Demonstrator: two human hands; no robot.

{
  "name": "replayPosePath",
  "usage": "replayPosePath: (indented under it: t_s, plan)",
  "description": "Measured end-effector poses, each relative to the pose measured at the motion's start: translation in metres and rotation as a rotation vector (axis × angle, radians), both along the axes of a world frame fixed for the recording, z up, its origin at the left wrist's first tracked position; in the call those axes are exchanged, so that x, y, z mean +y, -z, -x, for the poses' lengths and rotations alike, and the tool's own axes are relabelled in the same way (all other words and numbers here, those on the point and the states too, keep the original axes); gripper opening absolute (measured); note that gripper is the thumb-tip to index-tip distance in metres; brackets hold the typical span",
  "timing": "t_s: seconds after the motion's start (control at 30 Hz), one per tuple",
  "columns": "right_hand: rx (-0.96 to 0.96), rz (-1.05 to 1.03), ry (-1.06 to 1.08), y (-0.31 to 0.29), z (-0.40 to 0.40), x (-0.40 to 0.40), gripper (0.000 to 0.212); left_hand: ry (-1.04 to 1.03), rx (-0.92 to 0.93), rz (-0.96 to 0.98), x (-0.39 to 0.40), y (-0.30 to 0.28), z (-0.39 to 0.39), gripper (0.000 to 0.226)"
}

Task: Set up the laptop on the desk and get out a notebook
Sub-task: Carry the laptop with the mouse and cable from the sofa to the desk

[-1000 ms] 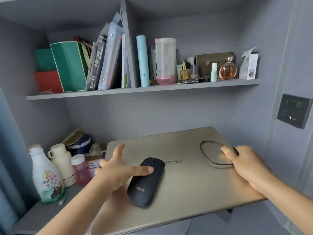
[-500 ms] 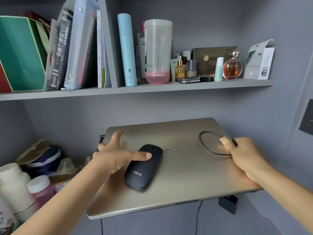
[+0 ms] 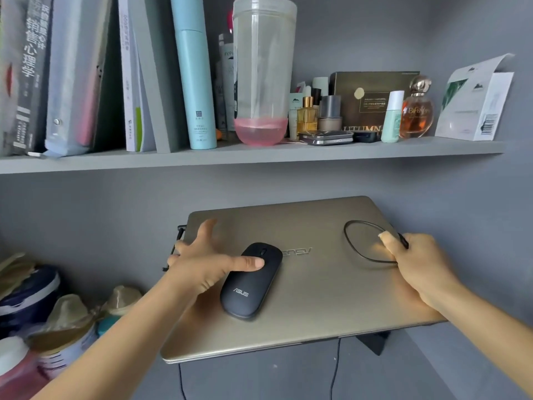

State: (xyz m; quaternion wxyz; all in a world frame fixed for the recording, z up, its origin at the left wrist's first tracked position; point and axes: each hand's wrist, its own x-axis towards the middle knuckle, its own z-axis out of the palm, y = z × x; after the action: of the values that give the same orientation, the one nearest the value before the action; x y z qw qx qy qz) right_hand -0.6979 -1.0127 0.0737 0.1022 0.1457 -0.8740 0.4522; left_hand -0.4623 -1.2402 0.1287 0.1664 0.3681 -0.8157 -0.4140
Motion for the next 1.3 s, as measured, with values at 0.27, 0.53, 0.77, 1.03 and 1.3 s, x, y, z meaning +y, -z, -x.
replayPosePath:
  t_s: [0.27, 0.53, 0.77, 1.03, 1.3]
  plan:
    - [0.01, 0.063, 0.027, -0.007, 0.016, -0.017, 0.048, 0.044, 0.007, 0.069, -0.027, -0.013, 0.03, 0.134]
    - [-0.033, 0.052, 0.066, 0.003, 0.022, -0.027, 0.055, 0.063, -0.006, 0.053, -0.044, -0.005, 0.046, 0.13]
    - [-0.128, -0.019, 0.073, 0.047, 0.015, -0.025, 0.054, 0.069, -0.052, -0.032, -0.044, 0.037, 0.043, 0.117]
    - [-0.105, -0.145, 0.092, 0.07, -0.008, -0.022, 0.039, 0.029, -0.07, -0.086, -0.038, 0.08, 0.032, 0.117]
    - [-0.115, -0.197, 0.019, 0.098, -0.031, -0.012, 0.035, 0.013, -0.146, -0.1, -0.028, 0.103, 0.01, 0.133]
